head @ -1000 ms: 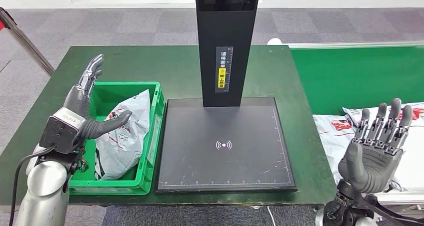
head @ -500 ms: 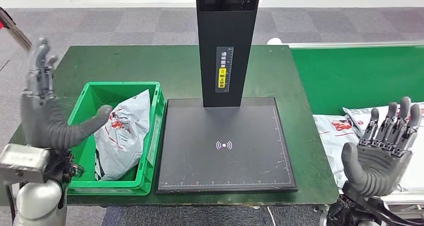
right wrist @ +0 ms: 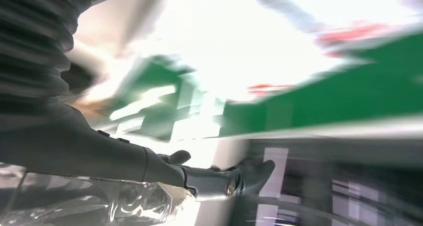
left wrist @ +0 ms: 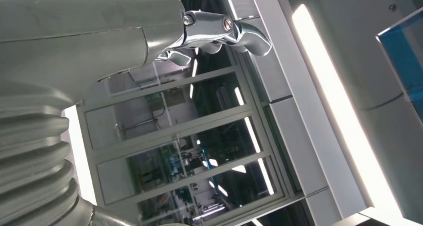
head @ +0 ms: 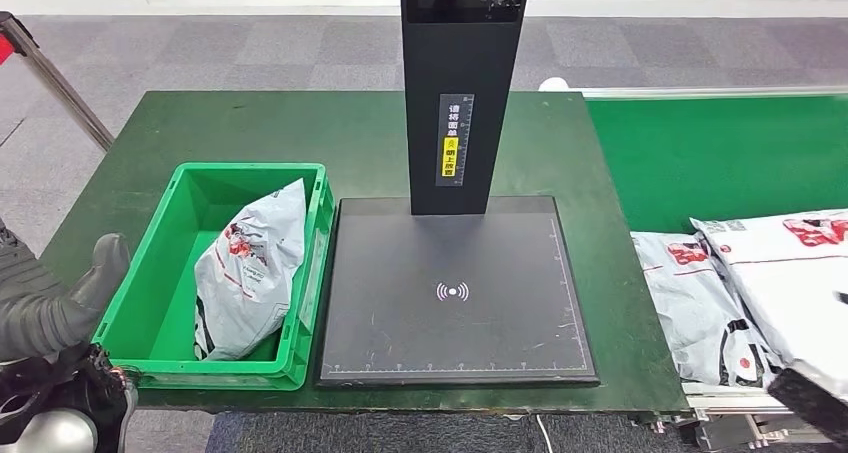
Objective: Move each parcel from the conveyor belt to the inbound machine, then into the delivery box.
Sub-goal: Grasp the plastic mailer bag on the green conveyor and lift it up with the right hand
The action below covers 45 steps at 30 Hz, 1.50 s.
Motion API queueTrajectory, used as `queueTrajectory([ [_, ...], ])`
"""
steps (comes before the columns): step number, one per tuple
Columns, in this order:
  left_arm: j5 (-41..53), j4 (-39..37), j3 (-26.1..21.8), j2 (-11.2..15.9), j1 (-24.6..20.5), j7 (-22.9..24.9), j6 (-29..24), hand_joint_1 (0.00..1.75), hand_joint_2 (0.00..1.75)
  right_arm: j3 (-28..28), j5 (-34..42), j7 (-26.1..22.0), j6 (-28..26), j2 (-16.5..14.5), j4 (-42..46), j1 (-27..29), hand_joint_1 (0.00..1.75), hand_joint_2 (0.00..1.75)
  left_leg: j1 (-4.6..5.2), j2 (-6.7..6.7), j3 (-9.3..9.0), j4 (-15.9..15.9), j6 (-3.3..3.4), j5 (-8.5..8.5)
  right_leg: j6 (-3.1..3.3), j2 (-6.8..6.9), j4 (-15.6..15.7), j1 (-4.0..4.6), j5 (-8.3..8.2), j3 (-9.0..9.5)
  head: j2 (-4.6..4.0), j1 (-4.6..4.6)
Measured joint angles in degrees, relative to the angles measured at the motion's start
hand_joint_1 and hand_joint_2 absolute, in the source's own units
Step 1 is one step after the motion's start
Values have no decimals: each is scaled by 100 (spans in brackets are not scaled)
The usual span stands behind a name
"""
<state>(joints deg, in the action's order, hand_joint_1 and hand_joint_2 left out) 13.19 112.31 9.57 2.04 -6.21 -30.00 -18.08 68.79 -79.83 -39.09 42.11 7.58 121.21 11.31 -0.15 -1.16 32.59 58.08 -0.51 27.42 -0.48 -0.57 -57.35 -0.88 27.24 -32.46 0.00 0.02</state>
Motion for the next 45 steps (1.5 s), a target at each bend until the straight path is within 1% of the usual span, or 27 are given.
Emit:
queueTrajectory([
  [2,-28,6,-48,-9,12,5,20,0,175,304,-592,8,17,341,-347,-50,0,175,1,4,-2,1,4,3,-2,-8,1,-1,-1,0,0,0],
  [5,-62,4,-86,-29,9,22,37,0,175,548,-957,228,5,856,-1015,-72,0,175,2,11,-4,2,9,7,-4,-14,2,-3,-1,-2,0,0],
  [12,-122,-21,-129,-61,0,69,79,0,175,697,-1026,740,-122,1650,-2281,-83,0,175,2,17,-7,3,11,8,-5,-20,2,-2,-1,-3,0,1],
  [16,-226,-77,-144,-84,-53,73,124,0,175,680,-1027,1163,-492,2197,-3331,-175,0,175,1,15,-4,3,11,8,-6,-20,2,-1,-2,1,0,0],
  [18,-292,-113,-154,-86,-105,64,129,0,175,586,-1026,1238,-750,2343,-3824,-263,0,175,0,17,2,2,11,8,-7,-22,1,1,-3,4,0,-2],
  [22,-394,-162,-165,-86,-190,48,120,0,175,149,-981,1296,-1353,2353,-4588,-480,0,175,-1,23,19,2,12,9,-8,-30,1,1,-3,3,0,1],
  [25,-434,-173,-165,-86,-201,42,104,0,175,-206,-823,1374,-1637,2318,-4992,-622,0,175,-1,20,-8,2,9,3,-7,-27,-3,2,-5,2,0,1],
  [28,-455,-175,-165,-86,-213,34,93,0,175,-632,-513,1481,-1913,2290,-5370,-785,0,175,-3,18,-8,1,7,1,-6,-27,-6,3,-6,4,0,0],
  [32,-456,-175,-163,-89,-237,34,82,0,175,-1393,3,1787,-2321,2259,-5846,-939,0,175,-3,17,-11,2,7,1,-6,-26,-6,3,-5,3,0,1],
  [34,-456,-176,-163,-90,-249,34,74,0,175,-1695,124,1854,-2383,2256,-6001,-972,0,175,-2,10,-10,2,7,0,-7,-18,-5,2,-5,4,0,0],
  [39,-449,-181,-163,-96,-276,34,74,0,175,-2155,435,1940,-2479,2255,-6189,-1007,0,175,-2,4,-3,2,7,0,-7,-11,-6,2,-4,4,0,0],
  [42,-424,-189,-163,-102,-290,33,63,0,175,-2581,805,2109,-2573,2274,-6210,-1046,0,175,-1,9,-3,2,7,0,-7,-17,-6,1,-5,2,0,1],
  [45,-419,-211,-163,-103,-291,3,62,0,175,-3018,1243,2280,-2591,2380,-6193,-1116,0,175,0,7,-3,2,9,-1,-7,-14,-6,-1,-5,3,0,1],
])
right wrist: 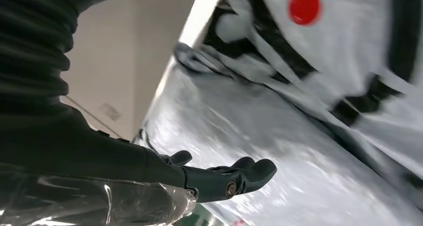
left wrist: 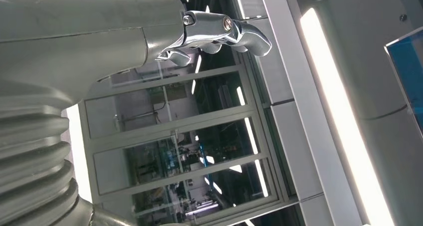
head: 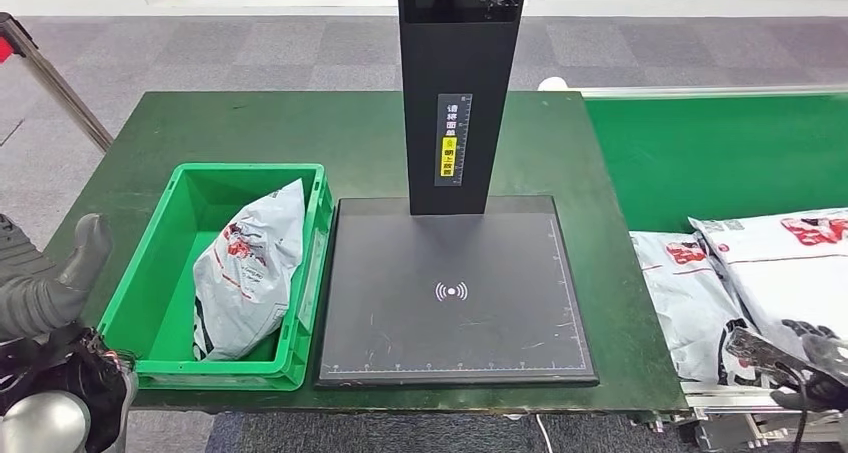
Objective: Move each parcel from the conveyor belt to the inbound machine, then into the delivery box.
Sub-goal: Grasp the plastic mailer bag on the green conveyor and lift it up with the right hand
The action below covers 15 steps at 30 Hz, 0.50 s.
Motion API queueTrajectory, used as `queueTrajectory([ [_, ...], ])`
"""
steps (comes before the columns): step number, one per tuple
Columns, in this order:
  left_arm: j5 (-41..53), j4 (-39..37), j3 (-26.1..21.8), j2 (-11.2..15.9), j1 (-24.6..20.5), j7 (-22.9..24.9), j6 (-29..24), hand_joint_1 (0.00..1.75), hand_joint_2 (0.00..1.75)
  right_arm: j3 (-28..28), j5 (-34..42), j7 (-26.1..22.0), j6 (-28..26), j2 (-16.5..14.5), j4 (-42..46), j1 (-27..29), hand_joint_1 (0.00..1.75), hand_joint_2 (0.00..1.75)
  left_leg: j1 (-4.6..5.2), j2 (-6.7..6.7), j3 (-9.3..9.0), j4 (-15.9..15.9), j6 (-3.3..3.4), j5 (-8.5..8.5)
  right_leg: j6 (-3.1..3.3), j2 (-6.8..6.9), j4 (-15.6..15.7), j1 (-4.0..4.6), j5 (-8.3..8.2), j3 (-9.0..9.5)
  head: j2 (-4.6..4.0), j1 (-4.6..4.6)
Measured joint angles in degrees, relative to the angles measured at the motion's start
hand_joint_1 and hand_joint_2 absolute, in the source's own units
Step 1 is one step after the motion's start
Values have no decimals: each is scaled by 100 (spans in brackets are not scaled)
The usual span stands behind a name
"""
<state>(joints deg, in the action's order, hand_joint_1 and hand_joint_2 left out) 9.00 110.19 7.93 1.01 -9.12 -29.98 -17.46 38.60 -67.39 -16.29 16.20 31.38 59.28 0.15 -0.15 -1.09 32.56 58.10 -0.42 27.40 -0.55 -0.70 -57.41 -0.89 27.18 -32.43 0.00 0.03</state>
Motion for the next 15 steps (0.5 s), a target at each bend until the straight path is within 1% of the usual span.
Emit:
queueTrajectory([
  [5,-2,-52,0,0,-20,-32,21,0,175,-717,474,180,-65,196,119,-101,0,175,0,-1,-2,1,0,-1,0,1,0,1,-1,0,0,0],
  [11,-2,-73,-2,2,-74,0,44,0,175,-1314,868,351,-202,356,274,-177,0,175,0,-2,0,1,0,-1,0,2,-1,1,-1,0,0,-1],
  [15,-2,-75,-4,2,-81,3,60,0,175,-1619,1034,498,-273,388,411,-233,0,175,0,-4,-1,1,0,-1,0,3,-1,1,-1,0,0,0],
])
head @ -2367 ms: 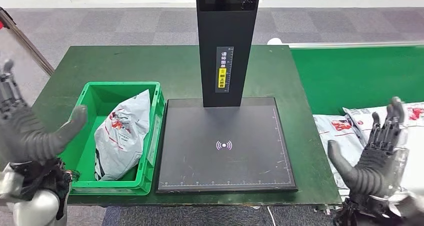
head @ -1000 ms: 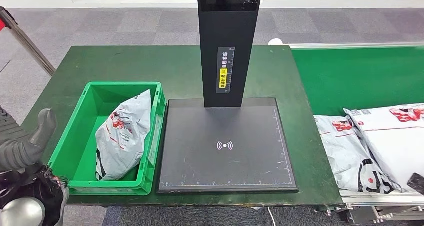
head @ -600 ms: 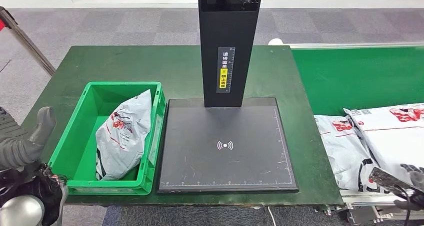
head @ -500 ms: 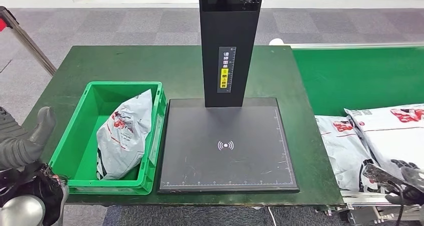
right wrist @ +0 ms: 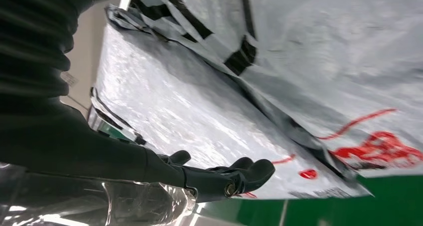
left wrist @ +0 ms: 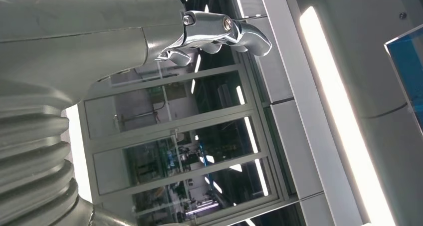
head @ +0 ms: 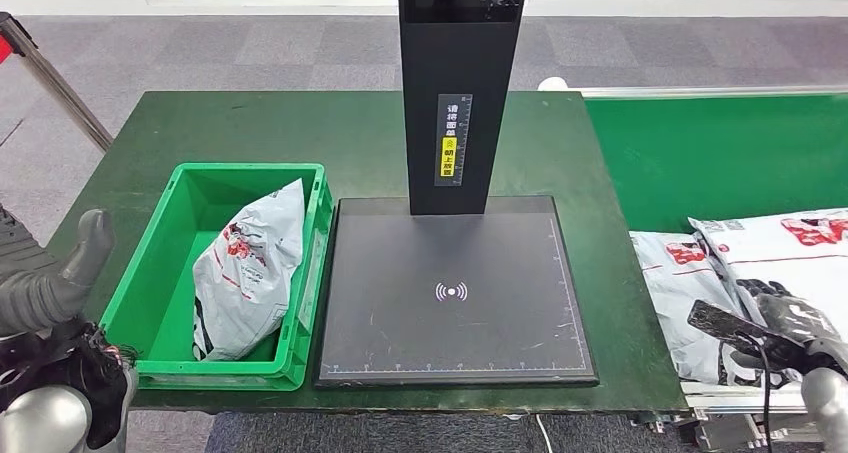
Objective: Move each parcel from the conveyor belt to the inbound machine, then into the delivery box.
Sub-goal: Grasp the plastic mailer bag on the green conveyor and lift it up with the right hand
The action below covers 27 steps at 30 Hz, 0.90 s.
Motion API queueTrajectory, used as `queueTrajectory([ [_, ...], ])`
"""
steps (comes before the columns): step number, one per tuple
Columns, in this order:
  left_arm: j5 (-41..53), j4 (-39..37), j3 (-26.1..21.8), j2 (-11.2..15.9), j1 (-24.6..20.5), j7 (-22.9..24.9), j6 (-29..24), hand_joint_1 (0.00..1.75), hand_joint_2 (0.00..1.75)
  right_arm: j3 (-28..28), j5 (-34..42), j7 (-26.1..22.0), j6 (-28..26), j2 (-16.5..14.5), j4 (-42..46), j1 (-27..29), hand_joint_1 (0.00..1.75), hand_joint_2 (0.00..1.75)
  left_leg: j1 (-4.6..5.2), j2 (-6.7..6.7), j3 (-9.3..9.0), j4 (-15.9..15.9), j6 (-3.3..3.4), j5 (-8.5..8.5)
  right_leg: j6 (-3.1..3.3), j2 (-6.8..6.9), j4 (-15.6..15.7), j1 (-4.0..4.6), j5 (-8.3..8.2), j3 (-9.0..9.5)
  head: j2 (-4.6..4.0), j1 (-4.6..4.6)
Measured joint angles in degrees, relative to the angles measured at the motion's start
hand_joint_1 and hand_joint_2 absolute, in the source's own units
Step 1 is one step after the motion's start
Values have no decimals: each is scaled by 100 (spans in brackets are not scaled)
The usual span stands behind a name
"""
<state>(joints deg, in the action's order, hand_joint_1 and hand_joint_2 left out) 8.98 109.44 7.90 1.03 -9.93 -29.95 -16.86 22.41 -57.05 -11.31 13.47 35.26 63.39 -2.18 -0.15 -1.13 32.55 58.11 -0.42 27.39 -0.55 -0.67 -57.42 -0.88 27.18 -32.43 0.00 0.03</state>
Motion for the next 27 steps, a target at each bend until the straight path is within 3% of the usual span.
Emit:
queueTrajectory([
  [13,-17,-108,-9,0,-71,-13,5,0,175,-820,73,236,-143,-81,-10,-3,0,175,-1,-4,0,0,-1,-1,0,4,0,1,0,0,0,0],
  [27,-41,-226,-9,21,-175,46,-34,0,175,-1269,144,238,-12,-141,-323,-108,0,175,-1,-2,-1,0,-1,-1,0,3,0,1,0,0,0,0],
])
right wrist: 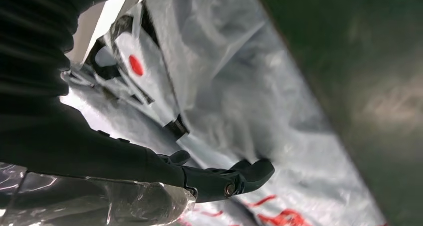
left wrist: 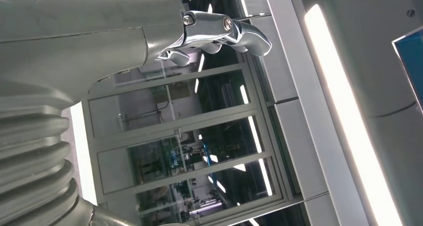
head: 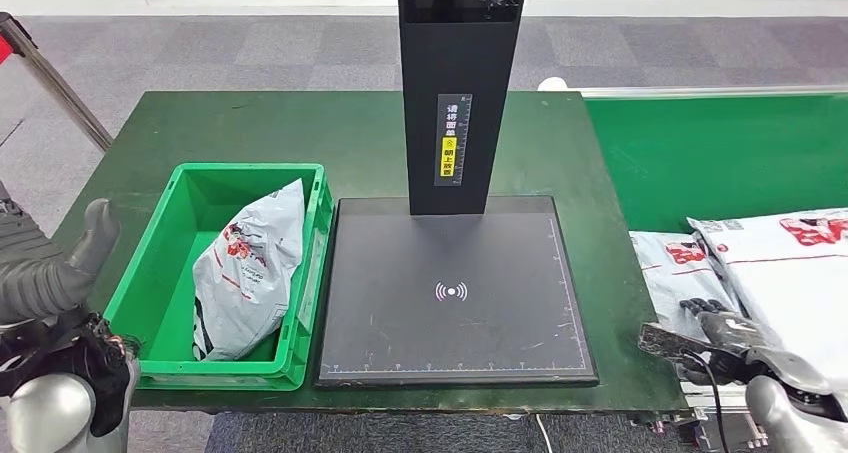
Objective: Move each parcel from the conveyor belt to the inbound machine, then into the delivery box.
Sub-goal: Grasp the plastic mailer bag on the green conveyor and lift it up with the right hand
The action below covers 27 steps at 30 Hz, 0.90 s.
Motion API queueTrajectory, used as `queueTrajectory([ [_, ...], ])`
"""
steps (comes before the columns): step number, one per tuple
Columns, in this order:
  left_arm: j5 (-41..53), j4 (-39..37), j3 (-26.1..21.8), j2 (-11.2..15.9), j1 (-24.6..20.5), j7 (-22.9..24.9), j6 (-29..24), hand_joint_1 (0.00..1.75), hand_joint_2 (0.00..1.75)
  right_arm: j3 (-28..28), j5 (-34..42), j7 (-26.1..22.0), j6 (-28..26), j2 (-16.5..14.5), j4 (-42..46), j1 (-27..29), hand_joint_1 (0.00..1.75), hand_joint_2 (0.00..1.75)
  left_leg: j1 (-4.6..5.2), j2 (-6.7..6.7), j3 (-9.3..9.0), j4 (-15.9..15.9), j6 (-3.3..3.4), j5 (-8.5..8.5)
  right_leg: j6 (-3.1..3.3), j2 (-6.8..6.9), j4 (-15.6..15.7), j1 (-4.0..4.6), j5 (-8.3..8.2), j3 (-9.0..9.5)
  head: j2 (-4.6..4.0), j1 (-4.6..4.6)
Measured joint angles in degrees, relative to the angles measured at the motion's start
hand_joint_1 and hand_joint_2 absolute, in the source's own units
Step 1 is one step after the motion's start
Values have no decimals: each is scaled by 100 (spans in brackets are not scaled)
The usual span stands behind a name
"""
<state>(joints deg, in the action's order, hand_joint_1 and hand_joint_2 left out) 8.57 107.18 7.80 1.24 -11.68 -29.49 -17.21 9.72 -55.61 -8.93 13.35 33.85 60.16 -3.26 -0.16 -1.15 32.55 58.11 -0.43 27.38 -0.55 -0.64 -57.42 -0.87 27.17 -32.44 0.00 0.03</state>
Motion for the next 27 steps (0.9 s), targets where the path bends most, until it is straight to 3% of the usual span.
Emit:
queueTrajectory([
  [18,-6,-137,1,20,-57,54,-18,0,175,-501,750,53,693,436,-500,-108,0,175,0,-5,-1,4,0,0,0,3,2,0,0,3,0,-1],
  [19,-2,-137,0,20,-61,66,-9,0,175,-530,729,92,657,438,-513,-108,27,175,0,-5,-1,5,0,0,0,3,2,0,0,3,0,-1],
  [22,26,-137,1,18,-70,79,13,0,175,-618,582,210,366,428,-609,-122,158,175,0,-5,-2,5,0,0,-1,4,2,0,0,6,0,0],
  [23,35,-137,1,18,-70,72,13,0,175,-647,508,239,212,415,-670,-142,175,175,-2,-4,-4,5,0,0,-1,3,4,3,0,8,0,1],
  [27,54,-127,10,14,-62,30,-32,0,175,-708,247,285,-432,335,-929,-158,175,175,-8,-1,-13,7,1,1,-4,0,14,8,-2,17,0,-3],
])
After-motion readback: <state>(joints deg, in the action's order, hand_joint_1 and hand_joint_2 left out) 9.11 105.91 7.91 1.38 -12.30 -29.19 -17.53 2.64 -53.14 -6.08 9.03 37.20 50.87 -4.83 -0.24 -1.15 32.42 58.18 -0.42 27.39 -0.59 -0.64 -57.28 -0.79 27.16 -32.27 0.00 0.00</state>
